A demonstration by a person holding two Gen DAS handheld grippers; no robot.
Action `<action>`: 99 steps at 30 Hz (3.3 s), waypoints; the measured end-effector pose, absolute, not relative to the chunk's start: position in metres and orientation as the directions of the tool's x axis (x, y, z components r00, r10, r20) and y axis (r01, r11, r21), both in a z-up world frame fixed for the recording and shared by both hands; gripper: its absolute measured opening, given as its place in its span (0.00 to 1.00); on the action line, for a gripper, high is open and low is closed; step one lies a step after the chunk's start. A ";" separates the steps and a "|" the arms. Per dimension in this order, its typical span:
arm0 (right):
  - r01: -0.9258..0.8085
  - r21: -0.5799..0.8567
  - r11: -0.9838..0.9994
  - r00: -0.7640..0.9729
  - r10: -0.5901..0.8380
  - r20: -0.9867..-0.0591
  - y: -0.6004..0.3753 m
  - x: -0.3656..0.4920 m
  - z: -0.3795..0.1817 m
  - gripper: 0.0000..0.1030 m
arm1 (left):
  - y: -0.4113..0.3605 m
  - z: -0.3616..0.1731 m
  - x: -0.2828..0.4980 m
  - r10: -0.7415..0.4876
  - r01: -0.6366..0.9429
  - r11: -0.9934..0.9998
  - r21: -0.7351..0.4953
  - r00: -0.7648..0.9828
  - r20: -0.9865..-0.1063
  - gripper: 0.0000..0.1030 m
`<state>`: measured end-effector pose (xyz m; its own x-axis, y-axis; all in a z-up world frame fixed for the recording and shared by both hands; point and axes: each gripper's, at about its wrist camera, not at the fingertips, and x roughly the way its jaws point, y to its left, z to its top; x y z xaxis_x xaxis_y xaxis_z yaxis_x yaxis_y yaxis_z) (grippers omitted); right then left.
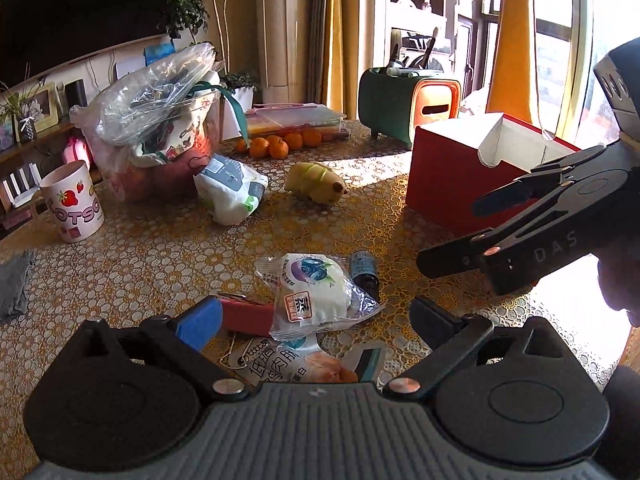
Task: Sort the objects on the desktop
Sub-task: 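Reach the left tool to the white blueberry bag while the right tool reaches the blue bottle, then close the left tool on the blueberry bag while the right tool grasps the blue bottle, then lift the blueberry bag and blue bottle and carry both toward the red box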
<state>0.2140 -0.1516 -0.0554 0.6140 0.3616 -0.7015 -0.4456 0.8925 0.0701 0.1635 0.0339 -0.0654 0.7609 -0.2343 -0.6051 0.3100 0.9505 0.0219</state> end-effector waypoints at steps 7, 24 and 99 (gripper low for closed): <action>-0.411 0.089 0.907 0.594 0.341 -0.729 -0.144 0.246 -0.073 0.87 | 0.013 -0.075 0.183 -0.220 0.327 0.942 0.070 0.765 -0.605 0.98; -0.338 0.152 0.929 0.505 0.315 -0.804 -0.122 0.288 -0.106 0.64 | 0.009 -0.095 0.214 -0.186 0.261 0.965 0.024 0.746 -0.640 0.97; -0.409 0.155 0.899 0.649 0.406 -0.644 -0.233 0.154 -0.010 0.23 | -0.053 -0.017 0.119 -0.305 0.324 0.943 -0.078 0.745 -0.593 0.51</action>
